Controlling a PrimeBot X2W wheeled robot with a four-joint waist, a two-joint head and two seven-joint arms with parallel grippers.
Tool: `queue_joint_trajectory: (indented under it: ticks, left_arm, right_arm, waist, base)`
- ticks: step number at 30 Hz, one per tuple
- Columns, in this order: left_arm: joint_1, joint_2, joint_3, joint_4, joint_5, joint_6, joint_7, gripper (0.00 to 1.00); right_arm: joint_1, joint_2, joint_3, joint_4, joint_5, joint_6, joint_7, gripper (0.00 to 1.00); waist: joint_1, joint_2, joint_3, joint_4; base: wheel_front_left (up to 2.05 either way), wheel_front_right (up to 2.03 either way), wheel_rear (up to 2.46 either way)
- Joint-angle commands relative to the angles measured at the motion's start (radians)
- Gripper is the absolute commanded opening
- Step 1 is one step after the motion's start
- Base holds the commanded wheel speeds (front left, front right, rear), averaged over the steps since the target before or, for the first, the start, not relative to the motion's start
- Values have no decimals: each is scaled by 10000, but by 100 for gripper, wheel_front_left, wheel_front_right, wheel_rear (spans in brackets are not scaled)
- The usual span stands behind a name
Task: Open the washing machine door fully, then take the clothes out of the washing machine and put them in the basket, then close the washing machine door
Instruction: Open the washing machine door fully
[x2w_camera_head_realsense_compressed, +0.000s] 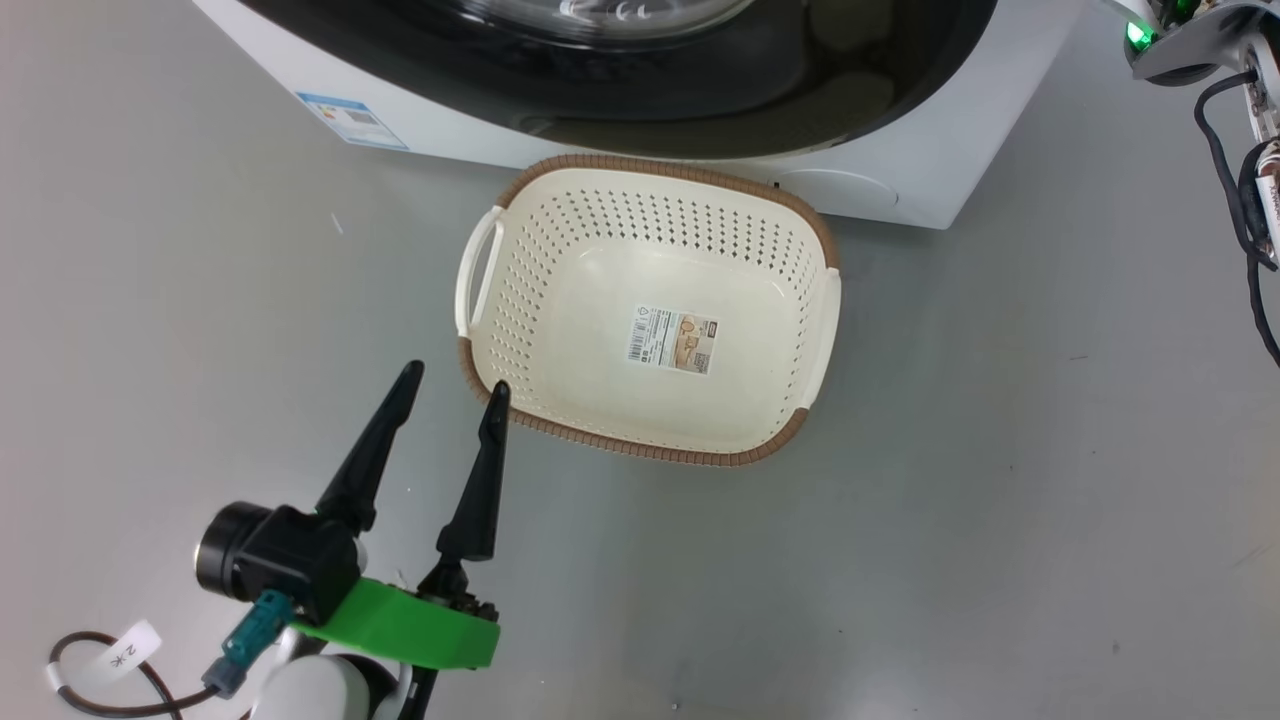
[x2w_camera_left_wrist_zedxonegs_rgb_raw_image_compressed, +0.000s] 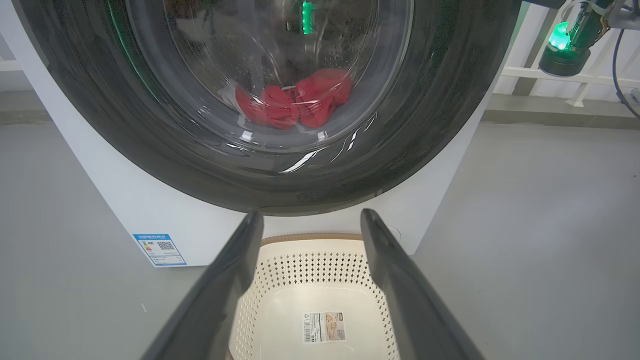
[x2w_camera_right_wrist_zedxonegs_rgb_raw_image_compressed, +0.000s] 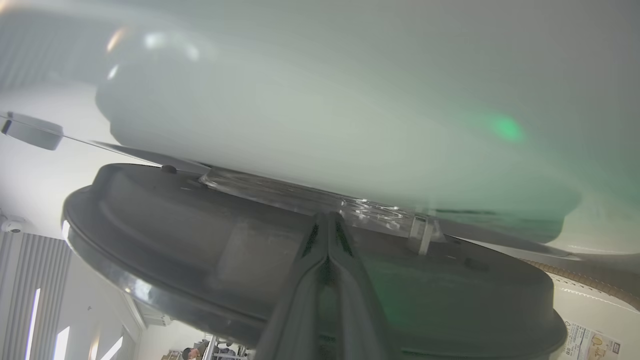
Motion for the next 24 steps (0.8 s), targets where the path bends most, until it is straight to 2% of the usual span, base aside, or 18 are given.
queue_joint_trajectory:
  ticks: [1,24]
  left_arm:
    - [-107,133,314,-229,-71,-54,-92,100]
    - [737,126,177,-31,47,-54,-92,100]
  right_arm:
    - [-35,277,63,-307,-173,67,140,0]
    - [2717,519,499,-1898,-368,67,979,0]
  waist:
    - [0,-1,-46,-9]
    - [0,-1,-1622,-59]
  base:
    - [0,0,0]
    - [0,0,0]
